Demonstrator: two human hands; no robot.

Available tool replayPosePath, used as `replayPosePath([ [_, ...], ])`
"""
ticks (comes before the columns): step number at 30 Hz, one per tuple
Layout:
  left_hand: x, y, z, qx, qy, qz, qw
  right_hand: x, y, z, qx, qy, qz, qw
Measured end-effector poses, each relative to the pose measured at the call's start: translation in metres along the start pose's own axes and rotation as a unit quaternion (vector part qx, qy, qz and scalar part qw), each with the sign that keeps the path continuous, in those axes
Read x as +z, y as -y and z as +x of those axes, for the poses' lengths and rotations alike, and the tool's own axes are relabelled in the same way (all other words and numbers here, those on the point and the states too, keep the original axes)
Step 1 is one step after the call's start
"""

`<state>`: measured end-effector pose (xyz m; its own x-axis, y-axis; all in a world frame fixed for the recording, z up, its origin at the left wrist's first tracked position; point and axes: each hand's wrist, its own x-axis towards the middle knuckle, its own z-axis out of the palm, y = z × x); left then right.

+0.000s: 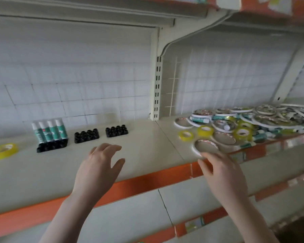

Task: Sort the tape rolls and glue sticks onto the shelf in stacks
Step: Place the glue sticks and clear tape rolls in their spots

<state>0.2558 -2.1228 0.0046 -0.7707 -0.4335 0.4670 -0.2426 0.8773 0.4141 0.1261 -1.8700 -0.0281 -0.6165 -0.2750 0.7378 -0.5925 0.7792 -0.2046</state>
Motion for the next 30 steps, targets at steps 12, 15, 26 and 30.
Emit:
replayPosePath([
  [12, 0.105, -0.077, 0.092, 0.062, 0.052, -0.039, 0.996, 0.036, -0.108, 0.057, 0.017, 0.040, -0.014, 0.999],
  [15, 0.124, -0.088, 0.110, 0.073, 0.066, -0.043, 0.994, 0.046, -0.122, 0.075, 0.017, 0.053, -0.005, 0.998],
  [26, 0.139, -0.102, 0.116, 0.038, 0.113, 0.003, 0.993, 0.078, -0.132, 0.121, -0.061, 0.129, 0.035, 0.989],
  [30, 0.140, -0.110, 0.110, 0.003, 0.099, 0.018, 0.995, 0.087, -0.128, 0.131, -0.087, 0.242, -0.014, 0.966],
])
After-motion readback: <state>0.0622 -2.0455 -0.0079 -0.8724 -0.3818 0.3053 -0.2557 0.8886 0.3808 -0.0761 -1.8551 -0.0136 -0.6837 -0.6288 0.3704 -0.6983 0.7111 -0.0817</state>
